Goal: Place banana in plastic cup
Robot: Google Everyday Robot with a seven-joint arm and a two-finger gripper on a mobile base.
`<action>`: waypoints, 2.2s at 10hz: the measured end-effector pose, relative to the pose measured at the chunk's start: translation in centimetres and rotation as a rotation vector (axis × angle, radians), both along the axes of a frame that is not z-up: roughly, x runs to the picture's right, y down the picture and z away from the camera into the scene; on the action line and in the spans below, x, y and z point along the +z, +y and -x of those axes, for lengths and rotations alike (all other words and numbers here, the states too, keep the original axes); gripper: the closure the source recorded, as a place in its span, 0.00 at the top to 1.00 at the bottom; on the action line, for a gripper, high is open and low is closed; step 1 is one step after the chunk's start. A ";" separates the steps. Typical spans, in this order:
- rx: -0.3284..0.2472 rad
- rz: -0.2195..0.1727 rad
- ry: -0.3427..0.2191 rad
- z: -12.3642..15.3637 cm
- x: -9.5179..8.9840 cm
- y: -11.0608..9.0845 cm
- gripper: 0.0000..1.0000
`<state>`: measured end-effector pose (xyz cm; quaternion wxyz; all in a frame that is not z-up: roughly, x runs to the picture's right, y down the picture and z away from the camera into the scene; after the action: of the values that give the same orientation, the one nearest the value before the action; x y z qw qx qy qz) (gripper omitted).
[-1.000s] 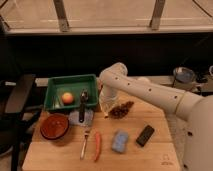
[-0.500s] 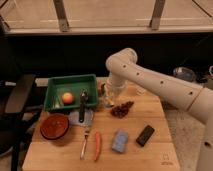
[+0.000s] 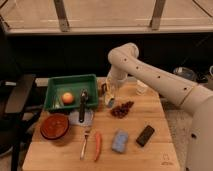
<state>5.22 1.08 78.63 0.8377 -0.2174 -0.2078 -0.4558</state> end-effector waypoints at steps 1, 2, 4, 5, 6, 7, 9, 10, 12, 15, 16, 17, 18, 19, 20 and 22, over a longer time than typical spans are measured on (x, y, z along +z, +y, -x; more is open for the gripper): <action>0.010 0.001 0.002 -0.2 0.4 -0.3 0.00; 0.016 0.008 0.003 -0.3 1.0 -0.2 0.00; 0.030 0.021 0.004 -0.3 2.1 0.1 0.00; 0.039 0.026 0.006 -0.4 2.5 0.2 0.00; 0.051 0.034 0.007 -0.7 3.0 0.3 0.00; 0.058 0.044 0.005 -0.7 3.4 0.6 0.01; 0.069 0.070 -0.011 -0.3 4.4 1.6 0.16; 0.071 0.090 -0.021 0.1 5.0 2.3 0.28; 0.074 0.120 -0.040 0.9 5.8 3.5 0.48; 0.077 0.150 -0.059 1.6 6.3 4.7 0.76; 0.077 0.156 -0.064 1.8 6.3 4.8 0.80; 0.076 0.159 -0.068 2.0 6.4 4.9 0.80; 0.074 0.161 -0.070 2.2 6.3 5.0 0.80; 0.074 0.159 -0.069 2.1 6.2 4.9 0.80; 0.077 0.151 -0.063 1.8 5.9 4.7 0.80; 0.088 0.116 -0.042 0.7 4.4 3.6 0.80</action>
<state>4.56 4.63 83.00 0.8384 -0.2464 -0.2607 -0.4103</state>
